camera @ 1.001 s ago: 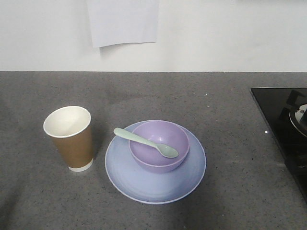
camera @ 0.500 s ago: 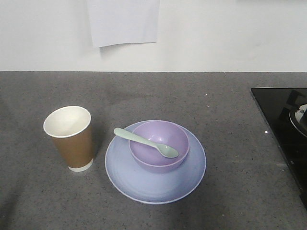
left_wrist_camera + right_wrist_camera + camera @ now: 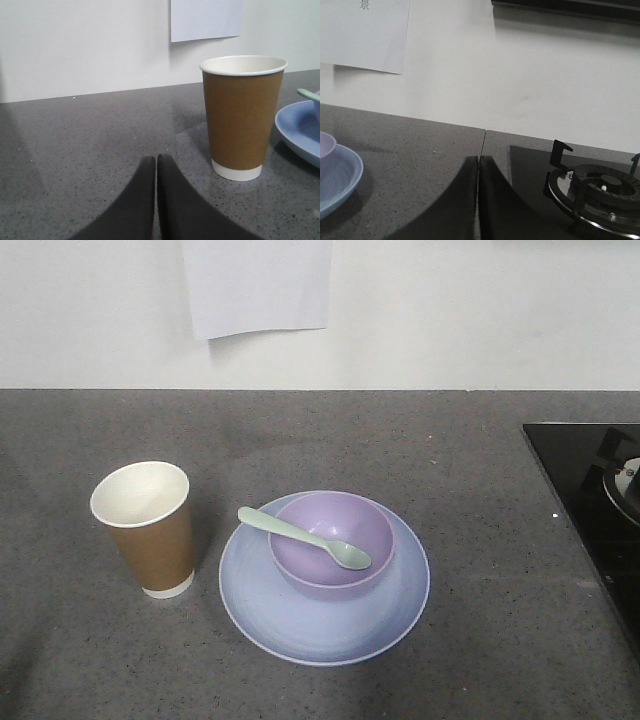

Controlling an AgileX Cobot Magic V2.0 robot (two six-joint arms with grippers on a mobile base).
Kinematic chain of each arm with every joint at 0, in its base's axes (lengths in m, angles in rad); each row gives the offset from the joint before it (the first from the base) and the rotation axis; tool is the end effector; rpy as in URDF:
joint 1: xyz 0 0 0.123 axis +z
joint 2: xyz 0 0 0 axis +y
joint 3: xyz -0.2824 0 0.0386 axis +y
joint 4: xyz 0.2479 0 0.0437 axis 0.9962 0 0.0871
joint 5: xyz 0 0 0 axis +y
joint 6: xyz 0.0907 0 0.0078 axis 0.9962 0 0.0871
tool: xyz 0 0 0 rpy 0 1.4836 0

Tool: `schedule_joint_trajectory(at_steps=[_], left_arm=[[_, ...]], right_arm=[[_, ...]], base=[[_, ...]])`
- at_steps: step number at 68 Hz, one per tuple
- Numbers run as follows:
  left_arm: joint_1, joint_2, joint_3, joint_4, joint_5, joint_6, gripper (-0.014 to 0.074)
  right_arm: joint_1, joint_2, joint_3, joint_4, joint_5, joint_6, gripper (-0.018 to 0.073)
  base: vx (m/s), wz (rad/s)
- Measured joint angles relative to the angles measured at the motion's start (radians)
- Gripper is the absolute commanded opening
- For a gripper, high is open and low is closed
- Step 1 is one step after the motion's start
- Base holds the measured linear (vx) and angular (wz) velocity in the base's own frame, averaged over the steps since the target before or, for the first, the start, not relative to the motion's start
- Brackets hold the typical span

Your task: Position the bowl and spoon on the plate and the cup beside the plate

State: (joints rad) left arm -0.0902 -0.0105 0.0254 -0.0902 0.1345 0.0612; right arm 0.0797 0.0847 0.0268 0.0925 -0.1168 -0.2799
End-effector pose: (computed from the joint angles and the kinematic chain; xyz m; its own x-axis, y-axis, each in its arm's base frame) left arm 0.0563 -0.0062 0.1929 -0.0642 -0.0225 -0.9977 0.1003 0.9945 -0.0289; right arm 0.0636 0.0041 0.2094 0.1028 -0.1793 -0.9784 -0.0506 0.9814 -0.1852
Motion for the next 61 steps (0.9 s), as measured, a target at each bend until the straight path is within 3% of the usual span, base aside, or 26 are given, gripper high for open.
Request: schedule_joint_trajectory(at_steps=[20,41,61], left_arm=[[0.000,0.000,0.000,0.000,0.000,0.000,-0.0007],[0.000,0.000,0.000,0.000,0.000,0.000,-0.0007],[0.000,0.000,0.000,0.000,0.000,0.000,-0.0006]], right_arm=[[-0.132,-0.077,0.002,0.052,0.001,-0.007,-0.0005],[-0.136,-0.095,0.002,0.030,0.197,0.010,-0.0005],[-0.136,-0.095,0.002,0.029,0.178,0.025,-0.0005]], base=[[0.00,0.00],[0.00,0.00],[0.00,0.00]])
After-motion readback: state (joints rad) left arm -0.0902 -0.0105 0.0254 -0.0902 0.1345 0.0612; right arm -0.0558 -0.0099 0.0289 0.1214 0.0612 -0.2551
